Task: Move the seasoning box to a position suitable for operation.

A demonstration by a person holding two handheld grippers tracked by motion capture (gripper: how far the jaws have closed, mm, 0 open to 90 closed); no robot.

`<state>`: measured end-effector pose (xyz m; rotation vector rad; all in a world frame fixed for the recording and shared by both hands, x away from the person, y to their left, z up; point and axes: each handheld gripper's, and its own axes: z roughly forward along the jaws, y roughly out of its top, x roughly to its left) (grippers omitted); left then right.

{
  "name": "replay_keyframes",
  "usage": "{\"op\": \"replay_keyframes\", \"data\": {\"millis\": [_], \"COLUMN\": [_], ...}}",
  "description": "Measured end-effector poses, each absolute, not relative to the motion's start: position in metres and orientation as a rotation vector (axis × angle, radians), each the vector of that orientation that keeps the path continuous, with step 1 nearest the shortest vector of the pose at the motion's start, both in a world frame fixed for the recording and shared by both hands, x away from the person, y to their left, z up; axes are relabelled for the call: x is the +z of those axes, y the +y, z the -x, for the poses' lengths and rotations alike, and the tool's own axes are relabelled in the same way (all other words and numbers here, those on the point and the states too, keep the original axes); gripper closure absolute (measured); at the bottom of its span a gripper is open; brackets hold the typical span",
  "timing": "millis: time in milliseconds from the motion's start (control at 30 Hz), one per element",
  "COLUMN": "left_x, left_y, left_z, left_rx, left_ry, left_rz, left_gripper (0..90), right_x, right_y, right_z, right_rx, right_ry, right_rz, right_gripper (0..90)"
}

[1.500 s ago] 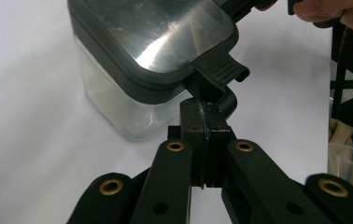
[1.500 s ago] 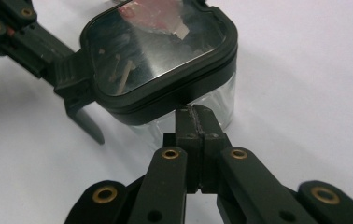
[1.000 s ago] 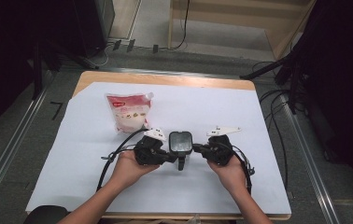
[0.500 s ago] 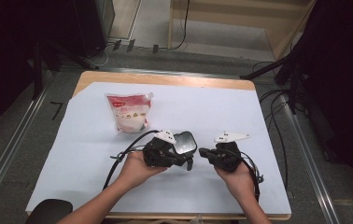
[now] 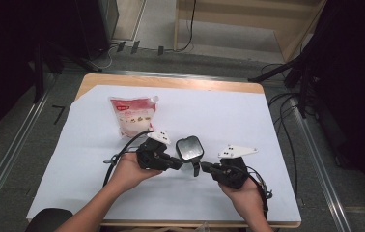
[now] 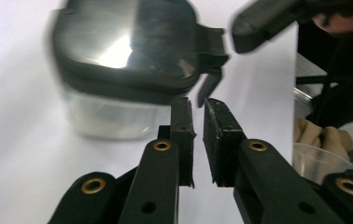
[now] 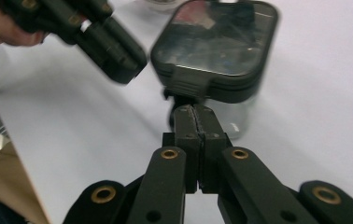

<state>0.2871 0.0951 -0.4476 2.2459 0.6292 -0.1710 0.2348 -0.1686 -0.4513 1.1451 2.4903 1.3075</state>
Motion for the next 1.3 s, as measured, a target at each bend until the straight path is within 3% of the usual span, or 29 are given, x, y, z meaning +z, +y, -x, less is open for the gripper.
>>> {"op": "replay_keyframes", "data": {"millis": [367,800,1300], "left_x": [-0.441,-0.44,-0.439], "left_y": [0.124,0.134,0.13], "left_z": [-0.291,-0.3,-0.298], "left_rx": [-0.115,-0.114,-0.099], "left_ry": [0.713,0.703,0.678], "left_rz": [-2.218,-2.209,-2.211], "left_gripper": [74.8,61.3,55.3], "right_x": [-0.455,-0.467,-0.478], "right_y": [-0.138,-0.123,-0.121], "right_z": [-0.233,-0.235,-0.24], "right_rx": [1.329,1.299,1.233], "right_ry": [2.582,2.6,2.604], "right_rz": [-1.009,-1.009,-1.038], "right_gripper": [90.0,90.0,90.0]}}
